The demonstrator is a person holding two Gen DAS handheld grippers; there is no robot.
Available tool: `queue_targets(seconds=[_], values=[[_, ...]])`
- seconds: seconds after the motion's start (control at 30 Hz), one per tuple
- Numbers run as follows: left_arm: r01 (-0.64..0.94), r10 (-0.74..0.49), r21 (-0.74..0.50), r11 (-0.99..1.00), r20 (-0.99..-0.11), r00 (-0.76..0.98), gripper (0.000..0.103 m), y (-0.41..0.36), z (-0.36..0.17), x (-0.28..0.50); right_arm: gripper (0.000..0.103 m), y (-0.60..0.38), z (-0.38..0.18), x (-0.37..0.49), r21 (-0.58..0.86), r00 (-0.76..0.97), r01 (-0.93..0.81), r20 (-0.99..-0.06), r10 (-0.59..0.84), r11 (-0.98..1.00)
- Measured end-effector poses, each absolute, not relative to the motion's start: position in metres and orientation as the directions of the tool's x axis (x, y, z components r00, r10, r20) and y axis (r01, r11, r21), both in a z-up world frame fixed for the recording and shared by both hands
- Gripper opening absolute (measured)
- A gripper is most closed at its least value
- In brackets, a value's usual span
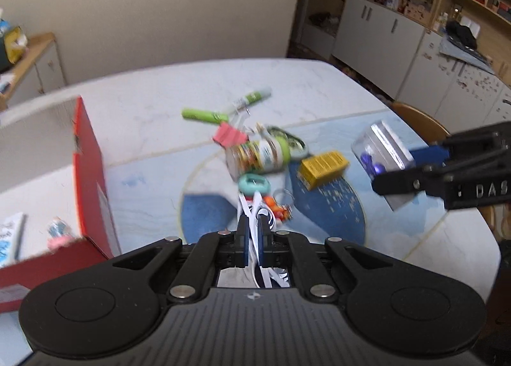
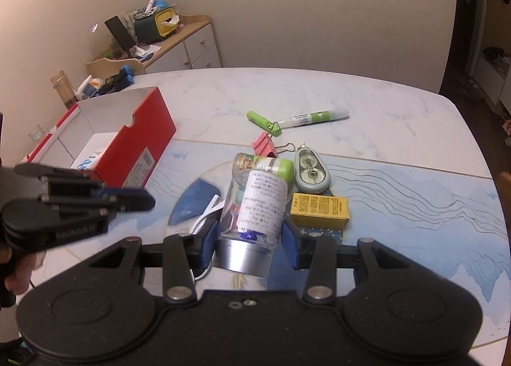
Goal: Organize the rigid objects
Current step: 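Lift the sunglasses with the left tool while the right tool lifts the clear jar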
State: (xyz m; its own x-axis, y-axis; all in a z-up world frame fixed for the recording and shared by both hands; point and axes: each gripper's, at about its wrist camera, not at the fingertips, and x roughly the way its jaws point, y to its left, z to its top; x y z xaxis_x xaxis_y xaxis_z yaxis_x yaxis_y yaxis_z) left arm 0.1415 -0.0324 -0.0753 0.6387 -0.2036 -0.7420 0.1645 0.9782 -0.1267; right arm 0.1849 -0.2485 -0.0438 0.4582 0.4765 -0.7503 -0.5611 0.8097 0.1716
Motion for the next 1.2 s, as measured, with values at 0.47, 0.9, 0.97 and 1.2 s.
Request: queue_targets(seconds=[0.47,0.9,0.97,1.2], values=[[0.152,-0.228,-0.171,0.973,-0.783,0.578,0.062,-0.048,-0.124,0.152,0.042,-0.275,-0.058,0.176,0.22,0.458,-0.468,-0.768,0.447,0.856],[0.094,-0.145,-0.111,0.989,-0.809,0.57,0.069,-0.07,-0.157,0.185,0.042,-0.304,-0.072,0.182,0.224,0.437,-0.452,-0.788,0.434,0.863],[0.09,-0.136,-0.103,0.991,-0.812,0.568,0.068,-0.072,-0.16,0.189,0.042,-0.307,-0.074,0.183,0.223,0.432,-0.453,-0.792,0.432,0.863],[0.094,-0.103,-0.058,0.994,-0.804,0.585,0.05,-0.078,-0.16,0.197,0.042,-0.315,-0.078,0.186,0.226,0.425,-0.457,-0.795,0.434,0.861]])
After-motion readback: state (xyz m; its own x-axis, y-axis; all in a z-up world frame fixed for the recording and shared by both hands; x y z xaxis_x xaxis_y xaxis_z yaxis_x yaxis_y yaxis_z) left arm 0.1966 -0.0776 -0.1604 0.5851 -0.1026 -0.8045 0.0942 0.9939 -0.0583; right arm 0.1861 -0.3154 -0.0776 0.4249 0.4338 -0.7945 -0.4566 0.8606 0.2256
